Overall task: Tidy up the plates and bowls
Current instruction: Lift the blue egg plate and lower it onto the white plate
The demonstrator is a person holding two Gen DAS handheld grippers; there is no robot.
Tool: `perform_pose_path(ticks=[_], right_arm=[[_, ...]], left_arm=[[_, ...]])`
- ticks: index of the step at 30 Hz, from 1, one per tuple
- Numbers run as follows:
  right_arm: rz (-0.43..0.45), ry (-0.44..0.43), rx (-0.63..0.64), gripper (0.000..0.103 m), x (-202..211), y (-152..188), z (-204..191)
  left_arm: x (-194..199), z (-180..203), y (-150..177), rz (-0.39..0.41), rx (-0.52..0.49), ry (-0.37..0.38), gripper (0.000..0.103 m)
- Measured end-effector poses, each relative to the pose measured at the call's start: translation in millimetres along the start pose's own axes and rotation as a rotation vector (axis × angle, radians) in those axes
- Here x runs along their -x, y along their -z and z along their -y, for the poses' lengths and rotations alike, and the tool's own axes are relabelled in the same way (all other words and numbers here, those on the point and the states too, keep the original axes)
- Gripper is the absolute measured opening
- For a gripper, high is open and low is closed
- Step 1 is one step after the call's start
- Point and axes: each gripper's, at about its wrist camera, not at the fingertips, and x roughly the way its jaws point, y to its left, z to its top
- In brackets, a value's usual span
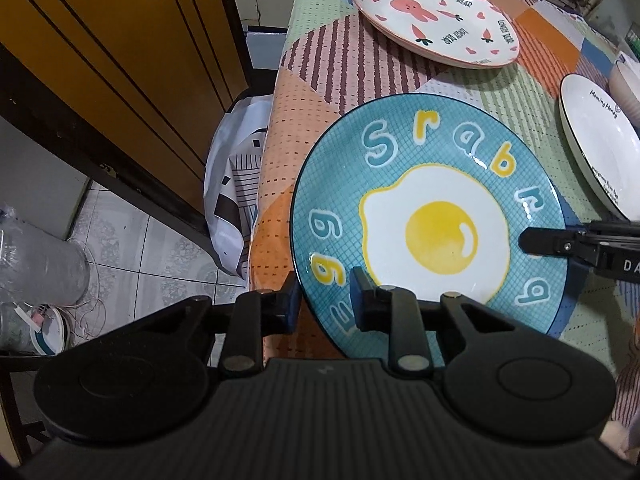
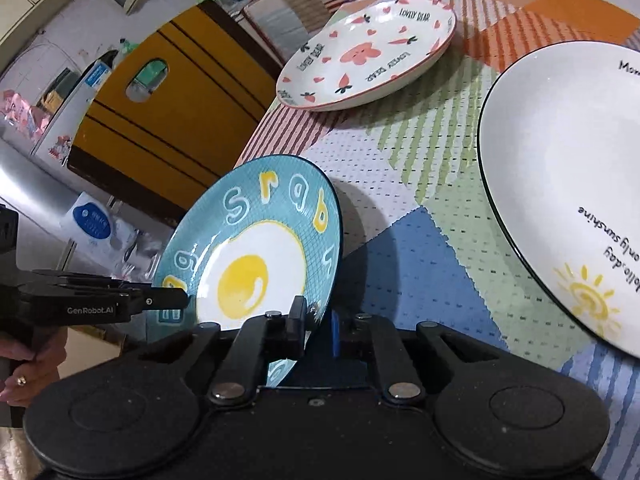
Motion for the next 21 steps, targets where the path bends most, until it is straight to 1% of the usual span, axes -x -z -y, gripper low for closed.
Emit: perform_pose_path(ticks=[3,8,11,13,17,19,21], right_arm=[[-0.009,0.02,0.067,0.016,2,0,-6],[-0.017,0.015,0.098,0.016,18,3,-3],[-0.017,0.013,0.117,0.017,33,7,-2],[-0.015,0.001,0.098,0.017,45,7,1],[-0.007,-0.007,0.092,0.017,69,4,7],[0.006,0.003,0.108,0.017,83,1,7],[0.027,0.011,0.118,0.017,100,-2,8]], left_arm=[[1,1,3,-0.029,0.02,0.021,0.023],[14,15,14,-0.043,0.0,0.061,0.023],[29,26,16,-0.013,-0.014,0.077,0.024],[39,33,15,0.006,-0.017,0.092,0.024],[57,53,14,0.01,-0.035,0.118,0.024],[65,65,12,0.012,-0.06,0.122,0.024],[73,74,8,0.022,-0.073,0.144,0.024]])
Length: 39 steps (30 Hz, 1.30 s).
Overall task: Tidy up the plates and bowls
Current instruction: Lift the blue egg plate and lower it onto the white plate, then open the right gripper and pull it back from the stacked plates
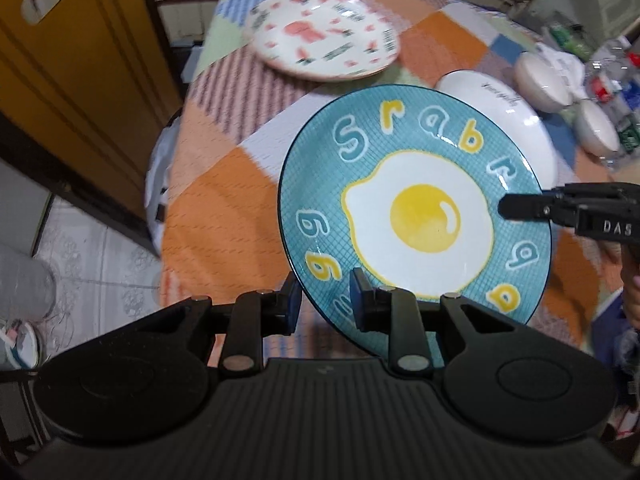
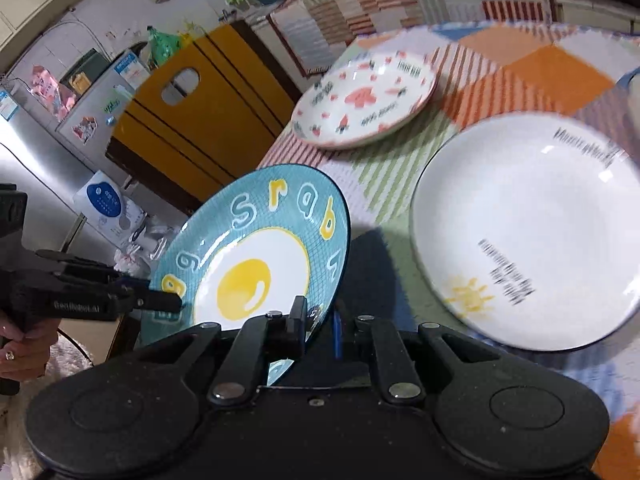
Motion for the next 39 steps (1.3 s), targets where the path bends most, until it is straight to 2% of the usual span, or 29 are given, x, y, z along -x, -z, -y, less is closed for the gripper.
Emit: perform_pose_path(ticks=[5,12,15,20,24,28,31,35,39], right_arm=[[0.069,-0.024,-0.046,0.017,43,-10,16],[0.124,0.047,-0.04,0.017,84,-18,35],[0.125,0.073,-0.077,0.017,92,-17,53],[0.091,0.079,-0.222,0.017,93,-17,95],[0.071,0.114,-0.255,0.017,90,-19,112],[0.066,0.147,-0.28,0.017,83,-23,125],[0.056,0.143,-0.334,0.017,77,-24,139],[0.009,0.177,-0.327,0.017,69,-26,146],[-0.022,0.203,-0.315,0.017,65,-26,150]], left_arm=[[14,24,-19,0.024,-0.042,0.079,0.024],[5,68,-55,0.034,-0.13,0.105,0.024],[-8,87,-71,0.035,-0.164,0.104,0.024],[-32,109,-90,-0.003,-0.214,0.137,0.024],[-59,121,-101,-0.039,-0.248,0.137,0.024],[-87,117,-110,-0.105,-0.208,0.183,0.024],[-102,114,-111,-0.125,-0.192,0.211,0.023],[-116,115,-110,-0.15,-0.161,0.227,0.024],[-118,120,-112,-0.176,-0.194,0.244,0.024]])
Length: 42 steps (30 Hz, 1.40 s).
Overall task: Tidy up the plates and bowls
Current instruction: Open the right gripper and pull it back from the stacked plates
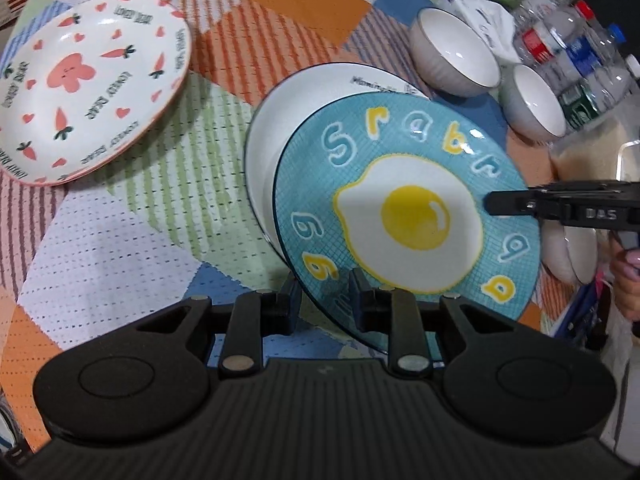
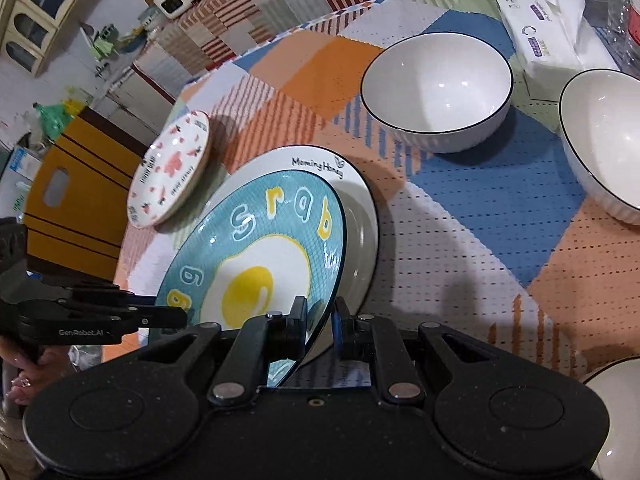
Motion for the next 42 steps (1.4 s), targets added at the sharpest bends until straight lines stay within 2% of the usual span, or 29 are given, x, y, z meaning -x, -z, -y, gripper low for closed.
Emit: perform_pose_path(ticks=[6,12,15,19,23,28,33,36,40,42], right_arm=[[-0.022,0.022,-0.018,0.019,-9,0,4],[-0.033,0.158,0.084,0.025,-16,-1,-21],[-0.035,0.268,0.168,0.035,-22,0,-39],[-0.025,0.396,0.266,0.04,-30,3,-59],[-0.008,0.466,0.338,0.04,-39,4,-64],[0.02,0.555,0.437,0.04,-52,8,-78],[0.049,0.597,0.482,0.04,-59,11,-82],[0.061,0.596,0.48,0.038,-57,11,-83],[0.105,0.534,0.397,0.038,-37,6,-82],[0.126,0.467,0.349,0.038,-24,5,-82]], left_arm=[[1,-1,-4,0.002,-0.006,-0.005,0.023],[-9,1,-3,-0.029,0.008,-0.034,0.023],[-10,2,-2,-0.031,0.015,-0.04,0.023],[-10,5,-3,-0.023,0.006,-0.06,0.023],[-6,13,-5,0.005,-0.03,-0.113,0.023],[-9,11,-8,0.017,-0.016,-0.146,0.023],[-7,5,-10,0.029,-0.001,-0.146,0.023],[1,0,-10,0.048,0.022,-0.119,0.023],[19,1,-5,0.085,0.024,-0.127,0.023],[27,2,-3,0.096,0.028,-0.122,0.023]])
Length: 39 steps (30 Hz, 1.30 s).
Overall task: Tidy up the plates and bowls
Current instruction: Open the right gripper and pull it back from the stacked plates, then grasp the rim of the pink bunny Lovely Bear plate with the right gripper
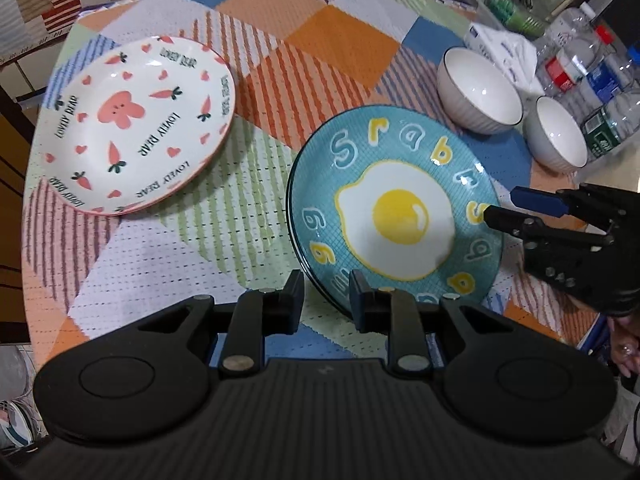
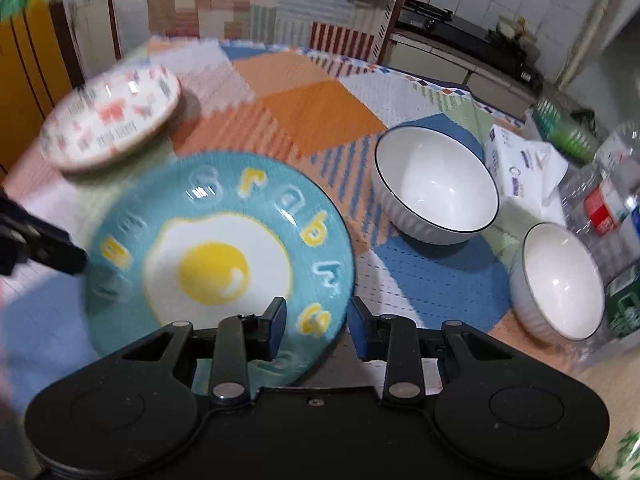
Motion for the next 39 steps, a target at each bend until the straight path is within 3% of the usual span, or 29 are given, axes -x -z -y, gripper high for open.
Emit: perform_pose_path(ticks=[10,15,18,24,28,32,34,35,39], right_arm=[[0.113,-0.23,-0.155,0.043,56,-10,13],[0.144,-0.311,-0.122,0.05,72,-12,2],[0.166,-0.356,-0.084,0.059,79,-16,-8],[0.186,-0.382,0.027,0.07,83,-32,-31],[0.216,-0.405,0.094,0.072,82,-41,-42],[0.266,-0.474,0.13,0.072,71,-56,-46],[0.29,-0.497,0.134,0.072,63,-66,-47],[0.293,-0.509,0.131,0.072,58,-72,-46],[0.247,-0.526,0.088,0.072,30,-100,-46]], left_arm=[[41,-11,9,0.069,0.005,-0.056,0.023],[64,-25,19,0.114,0.029,-0.107,0.023],[72,-37,22,0.126,0.064,-0.115,0.023],[89,-61,31,0.148,0.095,-0.188,0.028],[95,-80,29,0.146,0.112,-0.257,0.043],[96,-103,17,0.154,0.139,-0.277,0.048],[94,-115,10,0.181,0.15,-0.274,0.059],[91,-121,6,0.198,0.163,-0.273,0.064],[73,-141,-12,0.224,0.215,-0.305,0.069]])
